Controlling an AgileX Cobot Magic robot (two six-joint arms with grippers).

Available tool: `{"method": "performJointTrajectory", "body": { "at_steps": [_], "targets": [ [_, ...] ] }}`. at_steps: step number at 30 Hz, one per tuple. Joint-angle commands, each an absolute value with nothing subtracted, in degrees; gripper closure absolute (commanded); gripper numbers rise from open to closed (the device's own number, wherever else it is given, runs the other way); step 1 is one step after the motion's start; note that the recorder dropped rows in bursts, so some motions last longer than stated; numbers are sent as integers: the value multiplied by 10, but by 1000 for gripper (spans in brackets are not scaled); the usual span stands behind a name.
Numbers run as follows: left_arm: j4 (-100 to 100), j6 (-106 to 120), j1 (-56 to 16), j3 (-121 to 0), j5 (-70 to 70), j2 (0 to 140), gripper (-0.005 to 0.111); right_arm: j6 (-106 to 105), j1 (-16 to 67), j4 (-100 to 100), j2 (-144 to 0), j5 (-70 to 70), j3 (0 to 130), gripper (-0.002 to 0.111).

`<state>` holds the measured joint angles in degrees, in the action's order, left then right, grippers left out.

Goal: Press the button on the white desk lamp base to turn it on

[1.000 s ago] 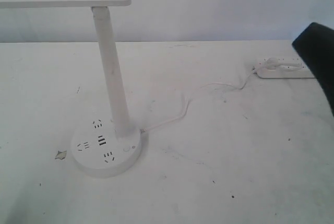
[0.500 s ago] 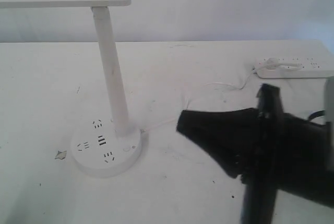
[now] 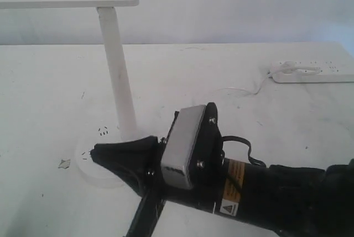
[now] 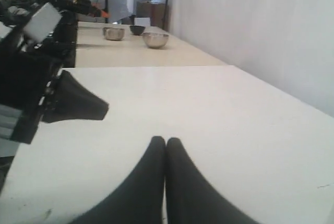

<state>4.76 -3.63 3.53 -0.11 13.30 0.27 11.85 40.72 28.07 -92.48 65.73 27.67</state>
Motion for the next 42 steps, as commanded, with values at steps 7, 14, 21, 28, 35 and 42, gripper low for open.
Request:
{"method": "performJointTrajectory", "body": {
  "at_steps": [7,14,21,28,35,42],
  "targets": [
    [46,-36,33,0,133,0,107,164,411,179,-1040,632,344,108],
    [46,-36,33,0,133,0,107,243,411,74,-1114,367,480,108],
    [46,-36,33,0,133,0,107,240,411,74,-1114,264,502,108],
    [46,-36,33,0,133,0,107,232,411,74,-1114,232,502,108],
    [46,-36,33,0,133,0,107,232,411,74,-1114,242,502,108],
    [46,-36,33,0,133,0,107,226,411,71,-1114,241,502,108]
  ]
}}
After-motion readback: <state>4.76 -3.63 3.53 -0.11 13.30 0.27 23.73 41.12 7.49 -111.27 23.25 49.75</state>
